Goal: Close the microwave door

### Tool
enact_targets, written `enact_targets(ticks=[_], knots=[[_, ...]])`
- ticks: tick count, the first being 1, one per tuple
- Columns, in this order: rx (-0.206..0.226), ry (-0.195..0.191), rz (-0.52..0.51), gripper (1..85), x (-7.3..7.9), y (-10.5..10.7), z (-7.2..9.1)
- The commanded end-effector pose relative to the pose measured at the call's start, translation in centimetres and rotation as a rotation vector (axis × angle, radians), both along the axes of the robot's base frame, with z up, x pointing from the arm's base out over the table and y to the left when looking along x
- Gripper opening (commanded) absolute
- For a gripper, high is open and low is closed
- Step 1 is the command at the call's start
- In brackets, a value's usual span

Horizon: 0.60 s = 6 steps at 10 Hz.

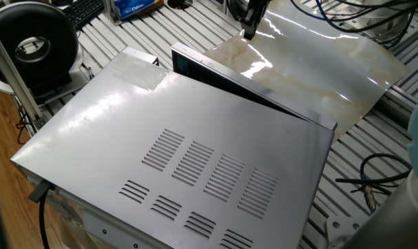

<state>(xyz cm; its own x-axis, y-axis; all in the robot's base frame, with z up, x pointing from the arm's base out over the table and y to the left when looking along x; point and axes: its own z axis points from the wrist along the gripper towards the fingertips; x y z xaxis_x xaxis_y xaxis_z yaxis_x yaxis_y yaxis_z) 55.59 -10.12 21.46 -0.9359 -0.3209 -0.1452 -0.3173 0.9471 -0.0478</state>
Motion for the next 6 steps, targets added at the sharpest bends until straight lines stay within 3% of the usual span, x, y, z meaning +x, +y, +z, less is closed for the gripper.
enact_targets(ticks=[1, 3, 5, 6], knots=[[0.001, -0.034, -0.045, 1.0, 0.8, 0.6, 0.2], [-0.051, -0.031, -0.047, 1.0, 1.0, -0.6, 0.9], [-0.094, -0.011, -0.04, 1.0, 1.6, -1.9, 2.7], [-0.089, -0.006, -0.036, 1.0, 2.2, -2.1, 2.7]])
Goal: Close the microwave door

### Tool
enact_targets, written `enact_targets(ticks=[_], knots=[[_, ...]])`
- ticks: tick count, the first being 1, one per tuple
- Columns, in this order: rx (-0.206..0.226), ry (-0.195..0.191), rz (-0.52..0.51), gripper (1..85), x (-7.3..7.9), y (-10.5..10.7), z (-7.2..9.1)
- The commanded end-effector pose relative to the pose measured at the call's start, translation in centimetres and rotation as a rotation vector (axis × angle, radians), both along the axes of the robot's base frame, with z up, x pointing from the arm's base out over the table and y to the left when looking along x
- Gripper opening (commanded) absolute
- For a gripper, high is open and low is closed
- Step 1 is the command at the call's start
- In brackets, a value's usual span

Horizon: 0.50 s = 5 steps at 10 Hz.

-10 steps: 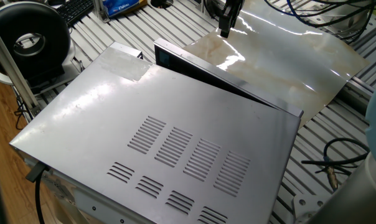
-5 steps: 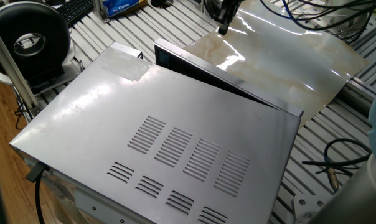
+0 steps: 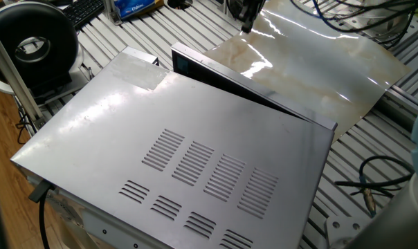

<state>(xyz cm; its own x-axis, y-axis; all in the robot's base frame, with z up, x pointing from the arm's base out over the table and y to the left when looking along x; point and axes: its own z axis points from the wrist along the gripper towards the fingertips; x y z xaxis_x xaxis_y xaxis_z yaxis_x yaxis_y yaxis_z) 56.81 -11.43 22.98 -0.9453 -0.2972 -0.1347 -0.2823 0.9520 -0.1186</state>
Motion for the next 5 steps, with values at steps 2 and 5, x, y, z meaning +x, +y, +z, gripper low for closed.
enact_targets(ticks=[2, 5], knots=[[-0.005, -0.015, -0.017, 1.0, 1.7, -0.3, 0.2], [0.027, -0.025, -0.06, 1.0, 2.1, 1.9, 0.0]])
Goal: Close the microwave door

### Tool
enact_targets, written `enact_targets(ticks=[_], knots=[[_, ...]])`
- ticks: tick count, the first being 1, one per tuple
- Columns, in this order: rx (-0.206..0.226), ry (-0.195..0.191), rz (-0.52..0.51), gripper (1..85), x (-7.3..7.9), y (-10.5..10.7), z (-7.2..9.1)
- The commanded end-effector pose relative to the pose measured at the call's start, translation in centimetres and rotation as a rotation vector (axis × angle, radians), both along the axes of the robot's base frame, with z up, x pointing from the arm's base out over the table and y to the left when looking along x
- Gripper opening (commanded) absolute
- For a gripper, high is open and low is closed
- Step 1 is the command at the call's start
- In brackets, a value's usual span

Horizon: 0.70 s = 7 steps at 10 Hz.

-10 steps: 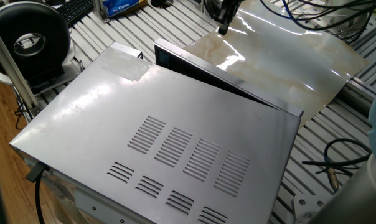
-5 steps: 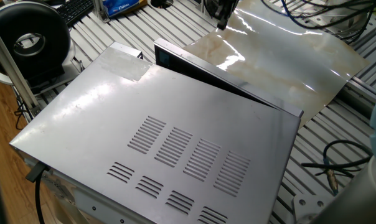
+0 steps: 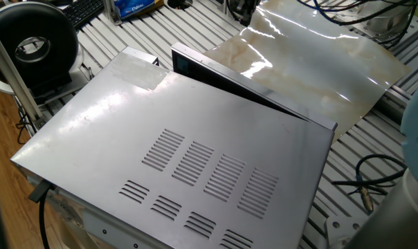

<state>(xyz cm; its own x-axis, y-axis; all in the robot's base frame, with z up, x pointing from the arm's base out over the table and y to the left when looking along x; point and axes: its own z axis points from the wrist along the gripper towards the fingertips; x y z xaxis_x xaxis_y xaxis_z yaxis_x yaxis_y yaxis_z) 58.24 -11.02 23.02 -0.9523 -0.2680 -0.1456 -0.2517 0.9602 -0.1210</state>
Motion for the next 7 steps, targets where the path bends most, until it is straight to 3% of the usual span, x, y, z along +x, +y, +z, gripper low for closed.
enact_targets(ticks=[1, 2, 4, 7], knots=[[0.03, -0.012, -0.052, 1.0, 1.2, 2.6, -0.2], [0.037, -0.005, -0.072, 1.0, 1.2, 3.5, -0.4], [0.089, 0.05, -0.144, 1.0, 0.0, 5.8, -0.4], [0.092, 0.029, -0.205, 1.0, 0.2, 8.0, -0.6]])
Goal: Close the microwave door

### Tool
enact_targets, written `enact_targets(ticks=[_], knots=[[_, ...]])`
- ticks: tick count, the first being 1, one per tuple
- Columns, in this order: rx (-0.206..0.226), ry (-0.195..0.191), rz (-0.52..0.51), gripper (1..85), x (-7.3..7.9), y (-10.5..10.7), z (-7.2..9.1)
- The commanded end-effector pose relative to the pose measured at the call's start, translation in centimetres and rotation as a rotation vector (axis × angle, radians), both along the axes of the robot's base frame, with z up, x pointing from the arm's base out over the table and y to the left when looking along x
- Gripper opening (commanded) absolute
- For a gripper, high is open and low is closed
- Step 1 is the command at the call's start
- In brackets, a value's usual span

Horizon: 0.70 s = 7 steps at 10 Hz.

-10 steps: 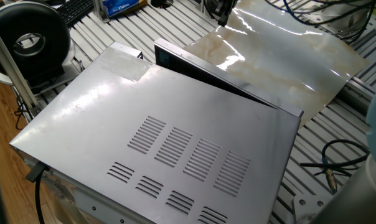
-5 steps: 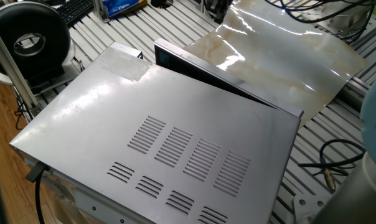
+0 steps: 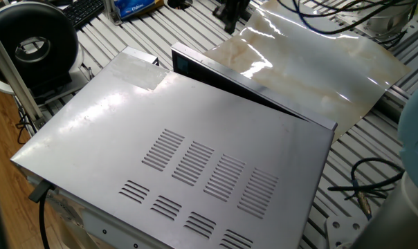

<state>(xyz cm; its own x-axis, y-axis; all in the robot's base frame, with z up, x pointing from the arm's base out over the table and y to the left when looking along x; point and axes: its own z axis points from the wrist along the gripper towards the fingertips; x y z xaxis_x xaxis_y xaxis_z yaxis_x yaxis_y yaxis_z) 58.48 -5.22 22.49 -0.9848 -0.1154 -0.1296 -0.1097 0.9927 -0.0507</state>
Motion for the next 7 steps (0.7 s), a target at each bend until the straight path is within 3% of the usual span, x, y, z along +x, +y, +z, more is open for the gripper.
enact_targets(ticks=[1, 2, 7], knots=[[0.036, 0.025, -0.069, 1.0, -0.8, 3.0, 0.0], [0.065, 0.027, -0.089, 1.0, -1.2, 4.0, -0.1], [0.049, 0.04, -0.135, 1.0, -2.4, 5.4, -0.2]])
